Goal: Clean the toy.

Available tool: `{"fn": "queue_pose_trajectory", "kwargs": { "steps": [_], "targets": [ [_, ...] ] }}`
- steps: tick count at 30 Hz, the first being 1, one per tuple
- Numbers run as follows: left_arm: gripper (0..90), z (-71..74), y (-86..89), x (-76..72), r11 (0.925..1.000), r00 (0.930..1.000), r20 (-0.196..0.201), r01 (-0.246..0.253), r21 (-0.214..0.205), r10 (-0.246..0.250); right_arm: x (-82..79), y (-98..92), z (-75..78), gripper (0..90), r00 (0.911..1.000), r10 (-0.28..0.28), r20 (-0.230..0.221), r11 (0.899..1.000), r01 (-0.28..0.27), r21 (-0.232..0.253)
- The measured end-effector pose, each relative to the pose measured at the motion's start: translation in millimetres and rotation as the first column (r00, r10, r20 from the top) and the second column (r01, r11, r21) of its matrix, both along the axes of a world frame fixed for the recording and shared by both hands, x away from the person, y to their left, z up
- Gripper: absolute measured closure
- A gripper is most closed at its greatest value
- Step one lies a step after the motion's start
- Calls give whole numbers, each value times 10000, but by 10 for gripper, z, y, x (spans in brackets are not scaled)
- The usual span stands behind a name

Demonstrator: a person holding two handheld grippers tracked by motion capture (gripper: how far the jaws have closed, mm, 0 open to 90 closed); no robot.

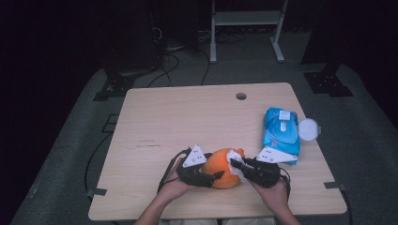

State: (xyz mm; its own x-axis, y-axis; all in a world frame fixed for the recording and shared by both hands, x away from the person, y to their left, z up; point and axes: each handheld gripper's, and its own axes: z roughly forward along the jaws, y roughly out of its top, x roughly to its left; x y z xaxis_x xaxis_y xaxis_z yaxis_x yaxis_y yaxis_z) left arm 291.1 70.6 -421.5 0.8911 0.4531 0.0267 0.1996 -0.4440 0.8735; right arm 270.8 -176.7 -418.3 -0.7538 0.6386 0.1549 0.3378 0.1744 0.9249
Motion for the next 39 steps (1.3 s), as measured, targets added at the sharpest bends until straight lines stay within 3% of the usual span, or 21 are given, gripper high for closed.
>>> {"fn": "queue_pose_trajectory", "kwargs": {
  "steps": [3, 4, 7, 9, 11, 12, 14, 16, 18, 21, 24, 26, 27, 28, 31, 34, 36, 39],
  "targets": [
    [305, 41, -6, -43, 9994, 9993, 271, 257, 237, -263, -45, 96, 56, 775, 9991, 319, 285, 9994, -314, -166],
    [296, 49, 9, -34, 9994, 9992, 241, 316, 112, -318, -37, 93, 61, 776, 9991, 273, 314, 9994, -266, -225],
    [195, 60, 73, 39, 9993, 9995, -321, -29, -384, 17, 8, 20, 24, 777, 9998, 25, 215, 9995, -18, -322],
    [125, 25, 86, 83, 9988, 9965, -818, -226, -439, 189, 24, -28, -2, 777, 9999, -126, 78, 9997, 128, -197],
    [133, -50, 67, 104, 9994, 9920, -1261, -116, -334, 73, 16, -23, 8, 776, 9999, -100, 24, 9998, 101, -168],
    [191, -60, 59, 92, 9996, 9944, -1061, -45, -296, 14, 0, 9, 26, 776, 10000, 14, 84, 9998, -12, -199],
    [290, -14, 39, 42, 9999, 9995, -282, 118, -18, -118, -46, 77, 61, 775, 9995, 242, 226, 9995, -237, -224],
    [333, 57, 6, -25, 9995, 9990, 362, 264, 163, -269, -88, 138, 107, 775, 9977, 521, 444, 9984, -511, -235],
    [346, 86, -1, -56, 9991, 9977, 598, 314, 284, -330, -84, 139, 143, 775, 9971, 483, 591, 9986, -470, -226],
    [332, 82, 21, -43, 9987, 9977, 487, 470, 207, -480, -24, 40, 105, 776, 9989, 162, 431, 9998, -156, -136],
    [198, 50, 46, 26, 9995, 9996, -226, 160, -280, -166, 20, -51, 26, 776, 9997, -142, 192, 9997, 145, -172],
    [133, 7, 51, 70, 9991, 9976, -667, -230, -370, 205, 30, -80, 16, 776, 9996, -264, 75, 9996, 265, -71],
    [132, -22, 49, 86, 9988, 9952, -962, -206, -434, 164, 30, -75, 23, 776, 9996, -252, 98, 9997, 253, -73],
    [154, -47, 41, 85, 9993, 9950, -998, -106, -353, 70, 17, -54, 37, 776, 9997, -219, 64, 9997, 220, -61],
    [298, -14, 5, 11, 9999, 9999, -127, 68, -84, -69, -49, 55, 88, 774, 9994, 138, 314, 9998, -134, -146],
    [344, 79, 2, -49, 9997, 9986, 488, 211, 120, -216, -86, 105, 154, 774, 9979, 352, 545, 9994, -349, -78],
    [347, 107, 18, -59, 9997, 9979, 603, 238, 84, -243, -64, 64, 163, 774, 9983, 242, 533, 9997, -239, -75],
    [284, 76, 19, -18, 9996, 9995, 177, 247, -104, -245, -10, -10, 86, 774, 9994, 57, 328, 10000, -55, -67]
  ]
}}
